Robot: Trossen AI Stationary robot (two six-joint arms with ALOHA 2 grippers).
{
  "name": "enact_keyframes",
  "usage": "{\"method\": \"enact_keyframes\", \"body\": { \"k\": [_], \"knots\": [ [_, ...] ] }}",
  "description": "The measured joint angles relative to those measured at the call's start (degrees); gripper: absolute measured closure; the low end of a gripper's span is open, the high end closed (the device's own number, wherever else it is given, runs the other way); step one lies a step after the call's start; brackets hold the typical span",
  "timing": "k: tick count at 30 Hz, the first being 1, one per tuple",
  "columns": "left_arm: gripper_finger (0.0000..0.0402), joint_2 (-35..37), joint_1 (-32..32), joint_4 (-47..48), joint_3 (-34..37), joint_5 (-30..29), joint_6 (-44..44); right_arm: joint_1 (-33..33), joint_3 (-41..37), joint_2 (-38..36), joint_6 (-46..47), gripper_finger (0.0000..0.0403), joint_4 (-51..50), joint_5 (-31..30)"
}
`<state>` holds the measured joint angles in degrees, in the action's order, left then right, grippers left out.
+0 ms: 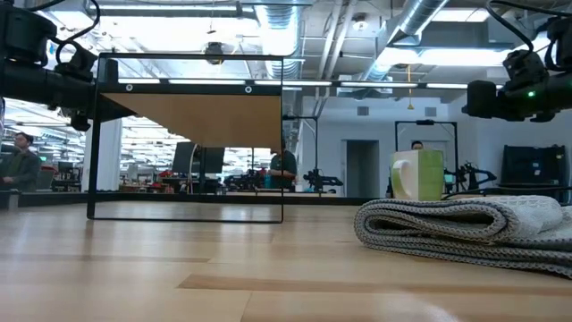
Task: Stack small to large cups/mugs on shelf
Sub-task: Put the blue mug on the shelf
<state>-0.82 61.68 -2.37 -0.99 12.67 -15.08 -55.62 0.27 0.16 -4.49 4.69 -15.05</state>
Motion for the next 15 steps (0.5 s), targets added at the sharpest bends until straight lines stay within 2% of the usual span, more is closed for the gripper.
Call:
{"method": "enact_keyframes", "body": {
  "k": [6, 12, 15],
  "knots": [
    [0.0239, 0.0, 0.0, -0.1, 0.0, 1.2, -1.2, 0.0, 0.0, 0.0, 0.0, 0.0168, -0.1, 0.0],
    [0.0172, 0.0, 0.0, -1.5, 0.0, 8.8, 1.1, 0.0, 0.0, 0.0, 0.0, 0.0168, -0.2, 0.0],
    [0.0141, 0.0, 0.0, -3.7, 0.2, 11.3, -2.7, 0.0, 0.0, 0.0, 0.0, 0.0168, -0.6, 0.0]
  ]
}}
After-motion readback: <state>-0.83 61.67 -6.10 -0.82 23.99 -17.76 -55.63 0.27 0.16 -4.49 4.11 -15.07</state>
